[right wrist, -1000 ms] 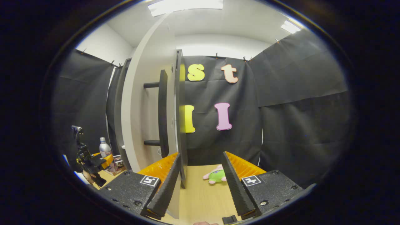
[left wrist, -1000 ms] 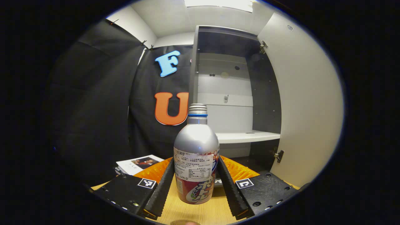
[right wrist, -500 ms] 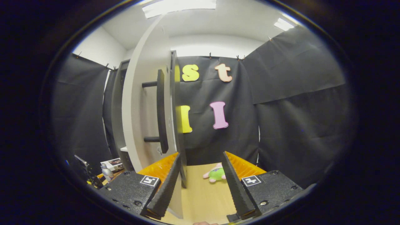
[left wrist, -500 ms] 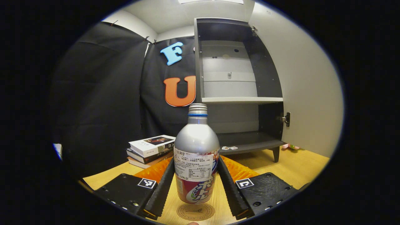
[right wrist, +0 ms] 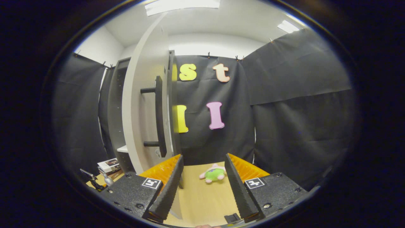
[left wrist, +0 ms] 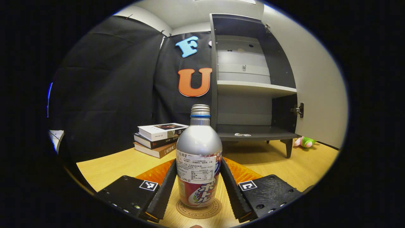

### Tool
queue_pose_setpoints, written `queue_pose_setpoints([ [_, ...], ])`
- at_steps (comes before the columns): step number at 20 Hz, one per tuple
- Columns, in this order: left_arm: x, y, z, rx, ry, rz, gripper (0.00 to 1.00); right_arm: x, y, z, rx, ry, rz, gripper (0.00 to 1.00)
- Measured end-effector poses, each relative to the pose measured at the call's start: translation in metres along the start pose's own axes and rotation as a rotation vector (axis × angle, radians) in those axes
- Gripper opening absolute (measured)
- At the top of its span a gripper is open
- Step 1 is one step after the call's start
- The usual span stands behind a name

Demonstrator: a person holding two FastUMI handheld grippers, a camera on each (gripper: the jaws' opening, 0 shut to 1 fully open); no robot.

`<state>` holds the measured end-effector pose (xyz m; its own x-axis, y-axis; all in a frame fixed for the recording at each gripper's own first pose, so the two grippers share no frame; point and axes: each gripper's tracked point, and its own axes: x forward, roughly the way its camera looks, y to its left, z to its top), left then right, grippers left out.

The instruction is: Open the cabinet door with the right hand, grasp the bottle in the cabinet with the left hand and place it on the coaster, then close the cabinet door with the right hand.

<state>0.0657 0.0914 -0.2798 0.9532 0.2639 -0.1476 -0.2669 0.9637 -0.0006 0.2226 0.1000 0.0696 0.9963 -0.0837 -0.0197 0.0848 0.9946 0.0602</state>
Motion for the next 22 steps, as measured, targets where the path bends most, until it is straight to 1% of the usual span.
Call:
queue_pose_setpoints([
  [4,-0.008,0.002,-0.011,0.006,-0.001,0.009,0.77,0.001,0.005,0.005,-0.009,-0.01,0.005,0.82],
  [6,-0.011,-0.005,-0.018,-0.005,-0.003,-0.007,0.77,0.002,0.009,0.005,-0.016,-0.006,0.012,0.82],
  [8,-0.014,-0.007,-0.018,0.009,-0.018,-0.014,0.77,0.004,0.012,0.004,-0.024,0.0,0.014,0.82],
  [14,-0.02,-0.007,-0.021,0.008,-0.03,-0.015,0.77,0.007,0.015,0.006,-0.033,-0.002,0.021,0.82],
  [16,-0.021,-0.004,-0.022,0.015,-0.028,-0.002,0.78,0.007,0.015,0.004,-0.028,-0.001,0.022,0.82],
  [20,-0.018,-0.007,-0.026,0.02,-0.006,-0.024,0.8,0.01,0.015,0.002,-0.024,0.003,0.024,0.82],
  [21,-0.018,-0.007,-0.026,0.019,0.0,-0.026,0.77,0.01,0.015,0.002,-0.02,0.003,0.027,0.82],
  [22,-0.019,-0.004,-0.023,0.019,0.0,-0.022,0.8,0.01,0.016,0.002,-0.016,0.004,0.028,0.82],
])
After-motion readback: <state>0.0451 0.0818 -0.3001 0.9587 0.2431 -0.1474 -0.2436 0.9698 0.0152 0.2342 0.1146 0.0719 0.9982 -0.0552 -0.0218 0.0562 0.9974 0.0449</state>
